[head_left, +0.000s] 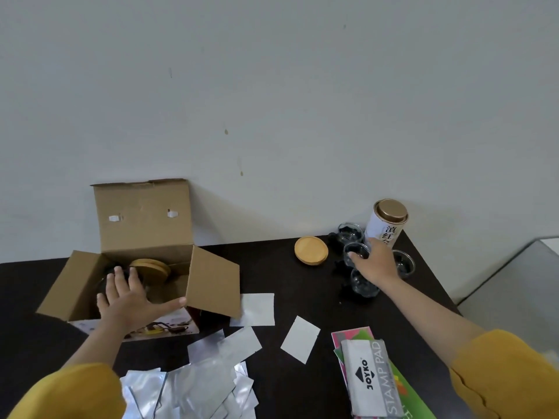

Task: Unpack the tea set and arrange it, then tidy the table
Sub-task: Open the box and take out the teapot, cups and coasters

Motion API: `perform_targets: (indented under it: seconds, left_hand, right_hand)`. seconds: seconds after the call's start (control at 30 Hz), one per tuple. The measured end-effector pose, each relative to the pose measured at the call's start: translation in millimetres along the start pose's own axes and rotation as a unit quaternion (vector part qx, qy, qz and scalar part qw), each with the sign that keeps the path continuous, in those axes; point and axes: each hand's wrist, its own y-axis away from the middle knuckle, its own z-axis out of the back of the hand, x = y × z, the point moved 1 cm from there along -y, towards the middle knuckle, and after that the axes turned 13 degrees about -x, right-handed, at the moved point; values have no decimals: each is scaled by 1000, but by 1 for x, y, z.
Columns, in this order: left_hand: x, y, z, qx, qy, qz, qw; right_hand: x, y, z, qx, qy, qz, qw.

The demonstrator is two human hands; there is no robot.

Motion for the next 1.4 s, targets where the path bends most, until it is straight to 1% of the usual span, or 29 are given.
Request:
perform_targets:
  seconds: [0.17,0.3,0.43,0.5,0.57,0.6,0.67,0.7,0.77,0.83,1.03,1.2,1.33,1.4]
  left_hand:
    - [-4,7,12,21,-1,-7,1000]
    - [0,8,18,41,27,-19,999]
    - [12,1,29,92,46,-56,993]
    - [24,-4,33,80,17,-105,991]
    - [40,-6,33,57,-12,-156,986]
    - [48,-7,31,52,-16,-176,983]
    - [61,-9,27,40,-13,-214,976]
    - [65,-11,25,29,-12,-232,972]
    - [73,-16,22,8,-12,-267,964]
    - [81,-21,19,-8,-9,-294,956]
    - [88,-21,8,-50,19,-303,951]
    - [88,-25,3,-54,21,-289,956]
    - [87,-26,0,-61,24,-288,955]
    - [88,-26,-1,-64,27,-287,955]
  right_hand:
    - [90,63,-29,55,-55,35,996]
    - [170,117,-58,143,-120,49,981]
    - [248,158,-97,217,-138,62,964]
    - [280,173,-121,250,-148,23,956]
    - [304,183,-149,274,-170,-61,945]
    - [313,186,-165,284,-195,-121,931]
    - [324,191,-191,291,-244,-236,895]
    - [325,192,-201,284,-253,-266,886]
    - [328,191,-215,268,-253,-303,879]
    - [332,190,-223,268,-249,-329,870]
    - [335,181,-253,292,-221,-351,862]
    - [336,175,-272,323,-218,-362,847]
    - [335,172,-272,331,-228,-374,836]
    - [332,172,-274,322,-240,-371,837]
